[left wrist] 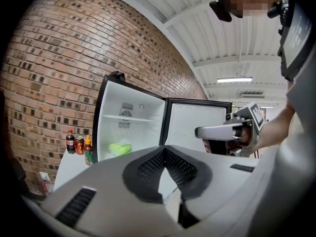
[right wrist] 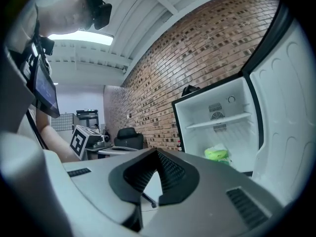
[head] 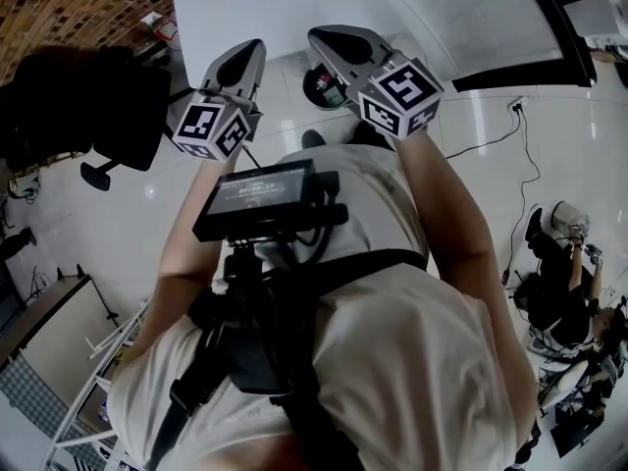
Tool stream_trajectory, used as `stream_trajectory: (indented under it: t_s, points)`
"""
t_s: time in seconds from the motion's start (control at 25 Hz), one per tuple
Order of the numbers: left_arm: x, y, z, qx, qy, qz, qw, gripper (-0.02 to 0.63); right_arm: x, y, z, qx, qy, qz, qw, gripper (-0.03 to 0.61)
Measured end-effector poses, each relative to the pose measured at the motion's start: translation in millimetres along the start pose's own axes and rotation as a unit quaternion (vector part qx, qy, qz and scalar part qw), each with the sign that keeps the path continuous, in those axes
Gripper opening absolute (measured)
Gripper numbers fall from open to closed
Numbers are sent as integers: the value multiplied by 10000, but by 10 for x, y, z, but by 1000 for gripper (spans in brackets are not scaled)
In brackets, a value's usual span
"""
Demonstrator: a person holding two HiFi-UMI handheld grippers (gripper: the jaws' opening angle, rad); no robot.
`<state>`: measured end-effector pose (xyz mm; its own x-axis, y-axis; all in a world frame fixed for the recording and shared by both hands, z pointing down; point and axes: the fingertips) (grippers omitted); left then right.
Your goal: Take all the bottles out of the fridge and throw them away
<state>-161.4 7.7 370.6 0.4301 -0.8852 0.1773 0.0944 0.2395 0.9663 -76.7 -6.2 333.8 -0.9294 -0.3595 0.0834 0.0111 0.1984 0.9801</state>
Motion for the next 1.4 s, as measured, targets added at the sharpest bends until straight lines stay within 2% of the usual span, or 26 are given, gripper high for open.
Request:
stream_trajectory:
  t_s: [0.4, 0.6, 0.72, 0.96, 1.4]
  points:
    - [-85, -188, 74, 188, 467, -142, 9986, 2, 95, -29, 128, 13, 390, -147, 9991, 0]
    - [-16, -191, -12, -47, 636, -185, 9978, 2, -8, -53, 98, 17, 555, -118, 9984, 0]
    - [1, -225, -88, -247, 786, -343, 9960, 3, -86, -46, 74, 24, 648, -99, 9978, 0]
    - [-14, -176, -66, -239, 806, -420, 9956, 5, -73, 16, 132, 23, 661, -53, 9978, 0]
    - [310, -5, -48, -320, 645, -25, 9974, 6, -137, 93, -207, 216, 580, -40, 9981, 0]
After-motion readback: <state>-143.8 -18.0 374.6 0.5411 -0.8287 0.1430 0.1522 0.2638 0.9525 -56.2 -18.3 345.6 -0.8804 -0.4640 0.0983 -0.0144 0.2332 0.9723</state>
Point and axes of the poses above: the fingertips, and each gripper's own axes: x forward along the fingers, z to its left, y out of its underside, and after that the axes turned 2 degrees about -x, right-handed
